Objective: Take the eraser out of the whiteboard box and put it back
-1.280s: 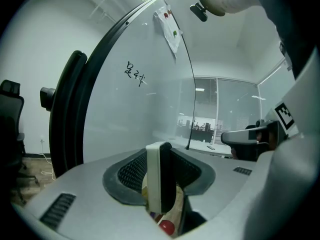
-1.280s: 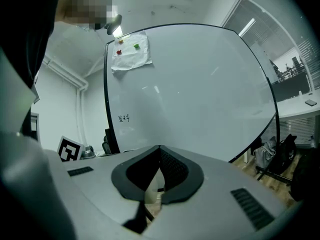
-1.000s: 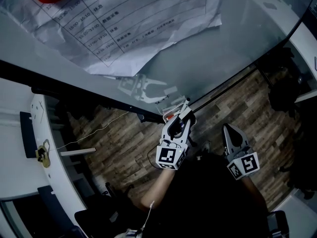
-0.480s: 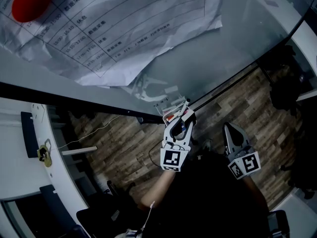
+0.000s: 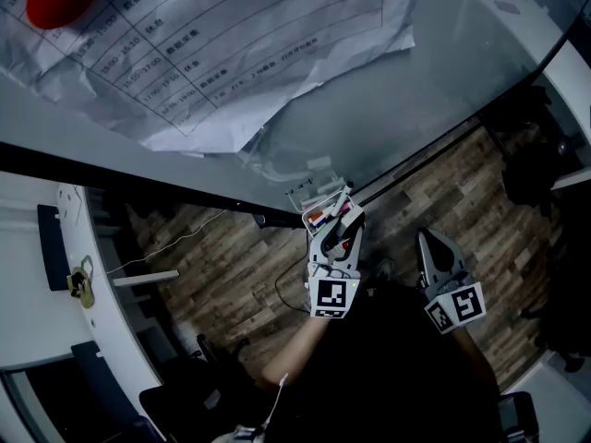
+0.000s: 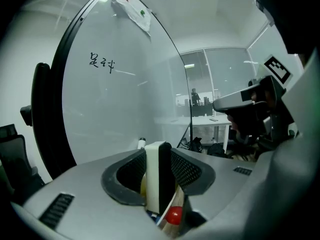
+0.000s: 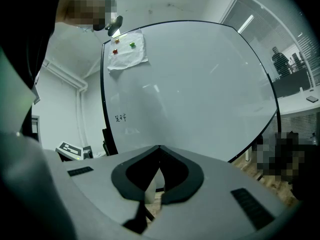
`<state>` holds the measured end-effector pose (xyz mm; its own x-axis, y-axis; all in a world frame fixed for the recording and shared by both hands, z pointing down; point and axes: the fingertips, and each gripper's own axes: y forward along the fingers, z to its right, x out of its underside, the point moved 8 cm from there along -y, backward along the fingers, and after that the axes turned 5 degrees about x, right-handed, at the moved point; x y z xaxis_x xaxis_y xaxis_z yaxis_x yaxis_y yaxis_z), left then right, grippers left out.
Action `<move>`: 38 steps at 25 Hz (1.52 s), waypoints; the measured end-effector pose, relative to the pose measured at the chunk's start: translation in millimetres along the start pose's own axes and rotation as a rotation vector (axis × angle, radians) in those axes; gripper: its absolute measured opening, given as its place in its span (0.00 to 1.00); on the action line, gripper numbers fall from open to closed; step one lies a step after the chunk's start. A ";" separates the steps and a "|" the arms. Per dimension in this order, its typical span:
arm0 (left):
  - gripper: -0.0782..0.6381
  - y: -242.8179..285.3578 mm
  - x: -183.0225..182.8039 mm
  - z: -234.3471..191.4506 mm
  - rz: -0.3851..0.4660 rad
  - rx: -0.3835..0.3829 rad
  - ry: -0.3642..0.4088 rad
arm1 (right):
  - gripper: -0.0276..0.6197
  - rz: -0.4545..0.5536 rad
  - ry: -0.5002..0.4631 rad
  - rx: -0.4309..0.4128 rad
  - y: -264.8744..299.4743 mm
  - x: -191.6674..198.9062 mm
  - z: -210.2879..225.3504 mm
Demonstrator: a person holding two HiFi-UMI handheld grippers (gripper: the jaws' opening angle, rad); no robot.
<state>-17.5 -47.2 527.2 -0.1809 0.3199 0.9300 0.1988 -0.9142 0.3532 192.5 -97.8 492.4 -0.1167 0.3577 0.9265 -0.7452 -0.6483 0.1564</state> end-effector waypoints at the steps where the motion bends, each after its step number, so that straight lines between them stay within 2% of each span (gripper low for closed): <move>1: 0.32 0.4 0.4 0.9 -0.003 -0.003 0.004 | 0.06 0.001 0.000 0.000 -0.6 -0.1 0.3; 24: 0.35 0.4 1.1 8.2 -0.044 -0.053 0.041 | 0.07 0.007 0.002 0.001 -11.0 0.8 2.7; 38: 0.36 -11.7 -11.3 6.5 0.016 -0.081 0.026 | 0.07 0.008 0.003 -0.008 -16.0 2.6 -0.7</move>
<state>-11.5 -38.5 513.2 -0.2035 0.2994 0.9322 0.1231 -0.9367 0.3278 203.6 -86.0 492.1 -0.1243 0.3547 0.9267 -0.7493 -0.6457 0.1467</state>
